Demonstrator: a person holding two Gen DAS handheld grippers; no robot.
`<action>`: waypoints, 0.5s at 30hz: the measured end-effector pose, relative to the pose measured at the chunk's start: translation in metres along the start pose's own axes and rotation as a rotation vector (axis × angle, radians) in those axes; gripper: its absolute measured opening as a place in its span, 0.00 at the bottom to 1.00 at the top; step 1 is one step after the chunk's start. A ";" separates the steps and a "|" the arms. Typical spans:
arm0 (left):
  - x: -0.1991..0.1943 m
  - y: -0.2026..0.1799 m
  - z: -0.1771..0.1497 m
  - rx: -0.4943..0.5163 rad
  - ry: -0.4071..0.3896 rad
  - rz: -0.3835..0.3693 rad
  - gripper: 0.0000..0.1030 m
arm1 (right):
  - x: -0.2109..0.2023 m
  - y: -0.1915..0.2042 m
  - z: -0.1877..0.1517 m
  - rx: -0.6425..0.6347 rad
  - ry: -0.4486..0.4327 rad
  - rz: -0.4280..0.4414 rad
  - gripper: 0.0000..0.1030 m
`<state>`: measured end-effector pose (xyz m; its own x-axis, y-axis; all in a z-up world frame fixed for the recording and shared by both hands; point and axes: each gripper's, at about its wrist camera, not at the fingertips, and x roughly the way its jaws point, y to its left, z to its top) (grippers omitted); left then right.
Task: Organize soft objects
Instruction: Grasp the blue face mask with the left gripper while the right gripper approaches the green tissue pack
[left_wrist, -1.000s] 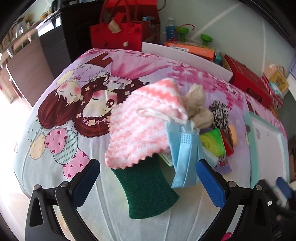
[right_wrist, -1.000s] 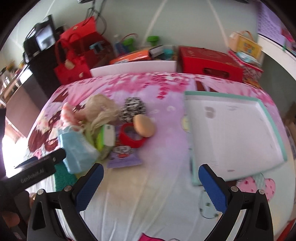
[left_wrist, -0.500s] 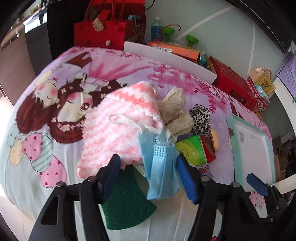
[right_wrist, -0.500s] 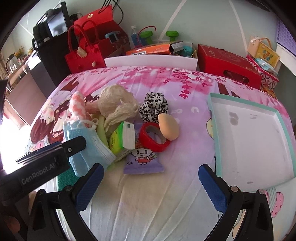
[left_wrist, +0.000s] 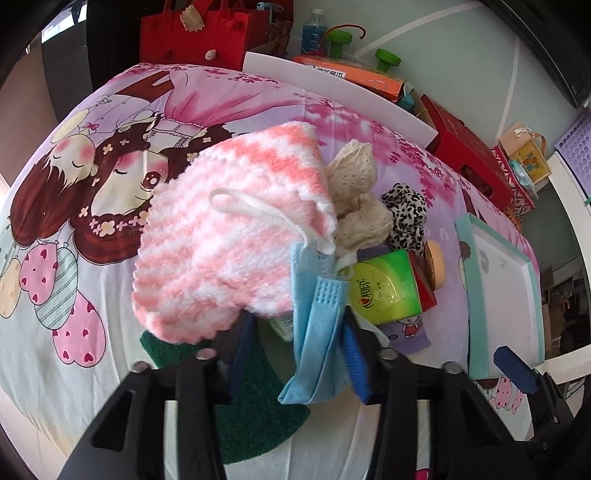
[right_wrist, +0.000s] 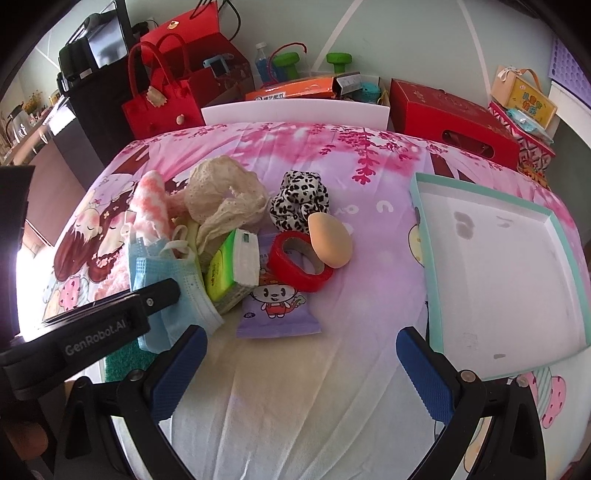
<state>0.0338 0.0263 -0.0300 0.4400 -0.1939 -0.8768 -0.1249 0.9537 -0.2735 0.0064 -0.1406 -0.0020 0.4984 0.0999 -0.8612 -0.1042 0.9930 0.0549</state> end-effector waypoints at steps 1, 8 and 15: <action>0.000 0.001 0.000 -0.002 0.001 -0.003 0.36 | 0.000 0.000 0.000 0.001 0.000 0.001 1.00; -0.005 0.006 -0.002 -0.029 0.012 -0.076 0.17 | 0.001 -0.004 0.001 0.019 -0.007 0.005 1.00; -0.023 0.008 -0.006 -0.036 -0.018 -0.091 0.14 | -0.002 -0.007 0.004 0.042 -0.040 0.031 1.00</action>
<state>0.0172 0.0368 -0.0141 0.4672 -0.2751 -0.8403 -0.1155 0.9232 -0.3665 0.0092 -0.1480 0.0015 0.5298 0.1321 -0.8378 -0.0839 0.9911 0.1032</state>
